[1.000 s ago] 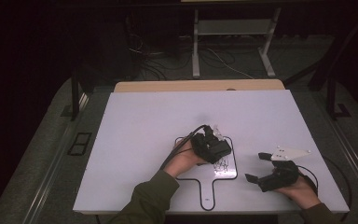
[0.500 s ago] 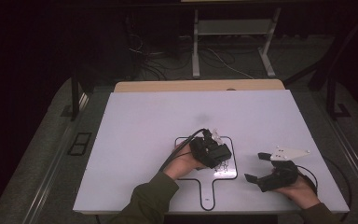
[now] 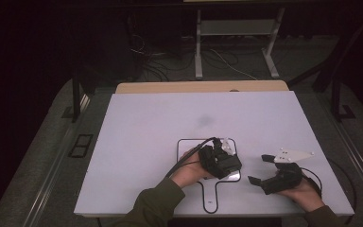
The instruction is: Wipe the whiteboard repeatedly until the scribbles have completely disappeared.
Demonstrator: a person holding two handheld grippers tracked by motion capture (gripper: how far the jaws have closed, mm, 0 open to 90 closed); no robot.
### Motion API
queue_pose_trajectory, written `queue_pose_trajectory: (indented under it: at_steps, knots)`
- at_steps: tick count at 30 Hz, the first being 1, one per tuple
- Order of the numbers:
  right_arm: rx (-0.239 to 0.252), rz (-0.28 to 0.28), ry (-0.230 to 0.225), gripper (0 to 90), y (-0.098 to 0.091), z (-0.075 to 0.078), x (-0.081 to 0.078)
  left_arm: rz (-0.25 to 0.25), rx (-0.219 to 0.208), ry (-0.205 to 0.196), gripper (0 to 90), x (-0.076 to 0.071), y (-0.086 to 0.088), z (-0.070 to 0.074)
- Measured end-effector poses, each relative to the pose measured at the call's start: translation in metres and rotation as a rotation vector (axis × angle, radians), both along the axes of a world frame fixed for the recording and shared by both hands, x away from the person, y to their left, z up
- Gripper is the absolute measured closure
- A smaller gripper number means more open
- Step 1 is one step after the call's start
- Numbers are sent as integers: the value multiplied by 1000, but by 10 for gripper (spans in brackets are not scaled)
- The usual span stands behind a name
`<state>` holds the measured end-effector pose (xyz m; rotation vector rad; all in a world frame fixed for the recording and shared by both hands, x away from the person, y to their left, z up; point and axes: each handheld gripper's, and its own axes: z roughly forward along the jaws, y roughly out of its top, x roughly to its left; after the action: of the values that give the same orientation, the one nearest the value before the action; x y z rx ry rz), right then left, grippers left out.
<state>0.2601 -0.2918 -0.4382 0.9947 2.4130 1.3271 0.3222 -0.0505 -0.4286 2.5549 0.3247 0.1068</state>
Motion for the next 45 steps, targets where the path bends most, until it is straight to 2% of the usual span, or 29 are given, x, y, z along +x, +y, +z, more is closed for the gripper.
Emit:
queue_pose_trajectory:
  at_steps: [2, 7, 9, 13, 16, 19, 23, 25, 26, 30, 34, 35, 39, 40, 41, 45]
  knots:
    - [0, 0, 0, 0, 0, 0, 0, -7, 7, -14, 394, 0, -1, 0]
    - [0, -2, -1, 0, -1, 0, 0, 31, 8, -41, 395, 6, 0, 0]
    - [-1, -1, -1, 0, 0, 0, 0, 28, 14, -50, 394, 11, 1, 0]
    - [0, 0, 0, 0, 0, 0, 0, 28, 10, -30, 395, 9, 0, 0]
    - [0, -1, 2, 0, -1, 0, 0, 11, 8, -22, 395, 4, -3, 0]
    - [-1, 0, 0, 0, 0, 0, 0, -9, -7, 3, 396, -1, -6, -1]
    - [1, -2, -1, 0, -1, 0, 0, -6, -4, -11, 396, -2, -9, -1]
    - [1, -4, 1, 0, -1, 0, 0, 22, -6, -27, 396, 2, -9, -1]
    - [0, -4, 0, 0, -1, 0, 0, 13, 1, -53, 396, 7, -8, -1]
    - [0, -3, 1, 0, -1, 0, 0, 35, -1, -41, 397, 11, -7, -1]
    - [2, -3, 2, 0, -1, 0, 0, 6, 9, -20, 396, 5, -8, 0]
    - [1, -3, 3, 0, -1, 0, 0, 0, 3, -5, 396, 4, -8, 0]
    - [0, 0, 1, 0, -1, 0, 0, -1, -15, 10, 391, 6, -7, 0]
    - [0, 1, 0, 0, -1, 0, 0, 16, -31, 31, 389, 4, -7, 0]
    - [0, 1, 1, 0, -1, 0, 0, 9, -34, 38, 389, 3, -7, 0]
    - [-1, 1, 2, 0, -1, 0, 0, -3, -33, 39, 388, 2, -6, 1]
